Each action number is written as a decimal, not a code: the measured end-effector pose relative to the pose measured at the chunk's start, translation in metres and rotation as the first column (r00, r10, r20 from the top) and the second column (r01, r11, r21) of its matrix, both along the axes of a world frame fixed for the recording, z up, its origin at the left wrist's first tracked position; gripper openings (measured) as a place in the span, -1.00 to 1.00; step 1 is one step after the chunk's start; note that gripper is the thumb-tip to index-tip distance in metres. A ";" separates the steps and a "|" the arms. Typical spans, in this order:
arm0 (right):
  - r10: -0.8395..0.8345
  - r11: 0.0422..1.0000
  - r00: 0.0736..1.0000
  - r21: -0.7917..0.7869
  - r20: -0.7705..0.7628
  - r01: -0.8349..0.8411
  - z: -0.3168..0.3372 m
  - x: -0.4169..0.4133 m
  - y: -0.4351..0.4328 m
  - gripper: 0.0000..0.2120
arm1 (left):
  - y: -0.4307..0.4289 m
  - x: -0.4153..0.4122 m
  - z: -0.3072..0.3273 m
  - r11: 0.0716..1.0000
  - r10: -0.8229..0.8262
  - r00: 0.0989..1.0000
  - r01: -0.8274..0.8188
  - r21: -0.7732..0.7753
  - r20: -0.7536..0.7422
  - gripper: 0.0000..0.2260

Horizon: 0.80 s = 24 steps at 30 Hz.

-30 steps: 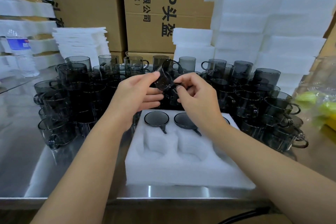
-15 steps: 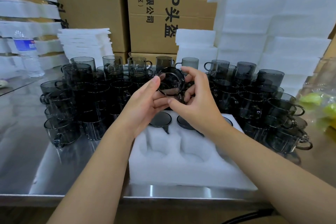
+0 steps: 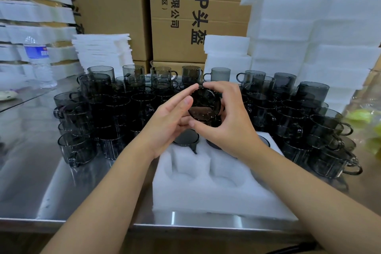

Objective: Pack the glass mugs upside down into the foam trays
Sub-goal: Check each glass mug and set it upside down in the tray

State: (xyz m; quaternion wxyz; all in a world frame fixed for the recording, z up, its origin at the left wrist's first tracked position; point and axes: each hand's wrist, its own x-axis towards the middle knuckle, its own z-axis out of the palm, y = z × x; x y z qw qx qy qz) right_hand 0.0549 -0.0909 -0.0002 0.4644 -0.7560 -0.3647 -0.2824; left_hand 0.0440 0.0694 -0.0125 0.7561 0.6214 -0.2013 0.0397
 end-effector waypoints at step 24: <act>-0.035 0.988 0.932 0.129 -0.360 0.087 0.000 -0.003 -0.004 -0.51 | -0.002 -0.010 0.001 0.975 -0.051 0.992 0.024 0.223 0.117 -0.31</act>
